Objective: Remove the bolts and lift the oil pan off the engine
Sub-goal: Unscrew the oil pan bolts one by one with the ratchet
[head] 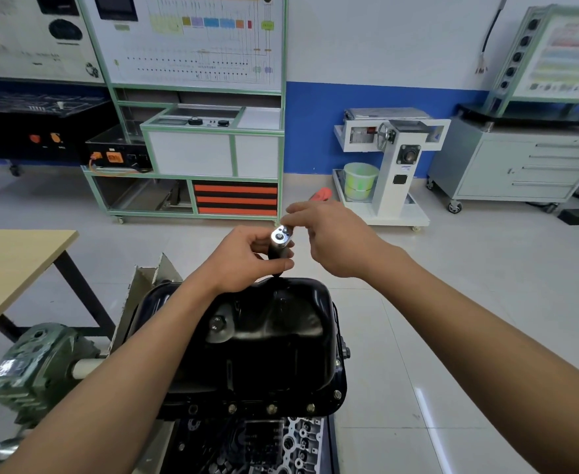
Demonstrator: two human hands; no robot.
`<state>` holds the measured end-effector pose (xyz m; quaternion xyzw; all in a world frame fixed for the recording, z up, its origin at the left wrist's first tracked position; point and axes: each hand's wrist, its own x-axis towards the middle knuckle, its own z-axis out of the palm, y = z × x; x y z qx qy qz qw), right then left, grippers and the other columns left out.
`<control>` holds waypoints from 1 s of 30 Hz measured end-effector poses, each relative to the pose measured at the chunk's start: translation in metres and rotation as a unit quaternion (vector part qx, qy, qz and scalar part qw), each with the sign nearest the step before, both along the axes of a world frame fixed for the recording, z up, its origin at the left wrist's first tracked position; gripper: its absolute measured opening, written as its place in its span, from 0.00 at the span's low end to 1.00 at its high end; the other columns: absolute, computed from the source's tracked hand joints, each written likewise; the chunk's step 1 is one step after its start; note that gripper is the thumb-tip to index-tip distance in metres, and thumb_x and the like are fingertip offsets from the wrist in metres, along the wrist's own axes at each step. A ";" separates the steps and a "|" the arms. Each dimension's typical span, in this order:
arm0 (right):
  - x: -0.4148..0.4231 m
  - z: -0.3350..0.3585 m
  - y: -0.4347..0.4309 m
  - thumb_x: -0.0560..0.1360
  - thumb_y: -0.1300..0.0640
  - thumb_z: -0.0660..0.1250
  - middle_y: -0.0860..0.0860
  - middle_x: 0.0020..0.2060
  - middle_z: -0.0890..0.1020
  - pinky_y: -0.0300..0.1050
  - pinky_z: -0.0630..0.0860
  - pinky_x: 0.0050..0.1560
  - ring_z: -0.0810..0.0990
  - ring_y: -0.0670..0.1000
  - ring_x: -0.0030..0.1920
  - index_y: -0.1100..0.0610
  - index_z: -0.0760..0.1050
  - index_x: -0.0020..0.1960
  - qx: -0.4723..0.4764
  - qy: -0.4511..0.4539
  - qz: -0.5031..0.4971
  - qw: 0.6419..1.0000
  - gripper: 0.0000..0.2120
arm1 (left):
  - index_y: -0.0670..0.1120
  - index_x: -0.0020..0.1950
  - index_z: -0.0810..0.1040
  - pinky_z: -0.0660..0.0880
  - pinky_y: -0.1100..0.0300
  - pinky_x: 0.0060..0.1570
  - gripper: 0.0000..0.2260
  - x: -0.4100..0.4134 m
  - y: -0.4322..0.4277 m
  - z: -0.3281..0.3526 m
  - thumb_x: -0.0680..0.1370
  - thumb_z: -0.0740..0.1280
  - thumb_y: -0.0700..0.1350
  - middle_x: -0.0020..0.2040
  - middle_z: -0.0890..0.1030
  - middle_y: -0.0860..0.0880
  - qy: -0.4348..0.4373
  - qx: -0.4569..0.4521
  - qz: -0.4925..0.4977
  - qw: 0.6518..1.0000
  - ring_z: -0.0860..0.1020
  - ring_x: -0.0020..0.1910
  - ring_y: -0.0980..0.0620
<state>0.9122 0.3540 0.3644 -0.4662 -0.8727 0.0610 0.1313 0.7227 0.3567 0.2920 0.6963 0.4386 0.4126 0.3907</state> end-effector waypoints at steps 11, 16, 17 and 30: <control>0.002 -0.004 -0.006 0.80 0.59 0.62 0.49 0.58 0.81 0.53 0.75 0.55 0.76 0.54 0.56 0.50 0.77 0.64 0.034 0.004 -0.024 0.999 0.15 | 0.43 0.54 0.84 0.83 0.50 0.47 0.12 -0.005 0.007 0.001 0.74 0.75 0.30 0.44 0.86 0.45 -0.083 -0.043 -0.009 0.996 0.84 0.41 0.44; -0.001 0.001 -0.020 0.80 0.49 0.63 0.51 0.47 0.82 0.46 0.70 0.39 0.78 0.57 0.46 0.48 0.81 0.55 0.044 -0.021 -0.085 0.995 0.09 | 0.42 0.51 0.84 0.83 0.57 0.41 0.10 -0.004 0.008 0.000 0.72 0.76 0.31 0.44 0.86 0.40 -0.084 -0.027 0.005 0.996 0.84 0.41 0.47; -0.001 0.003 -0.023 0.79 0.48 0.64 0.51 0.46 0.83 0.46 0.72 0.40 0.79 0.56 0.47 0.48 0.81 0.55 0.023 -0.015 -0.084 0.996 0.10 | 0.42 0.50 0.85 0.82 0.59 0.40 0.10 -0.003 0.007 0.000 0.72 0.76 0.31 0.44 0.86 0.41 -0.079 -0.021 0.002 0.997 0.85 0.41 0.49; -0.003 -0.003 -0.025 0.77 0.54 0.66 0.49 0.46 0.81 0.47 0.71 0.41 0.78 0.57 0.47 0.40 0.74 0.60 -0.012 -0.012 -0.047 0.999 0.14 | 0.43 0.48 0.81 0.80 0.56 0.44 0.12 0.004 0.005 -0.004 0.70 0.81 0.40 0.43 0.86 0.50 0.034 0.027 0.025 0.999 0.84 0.43 0.51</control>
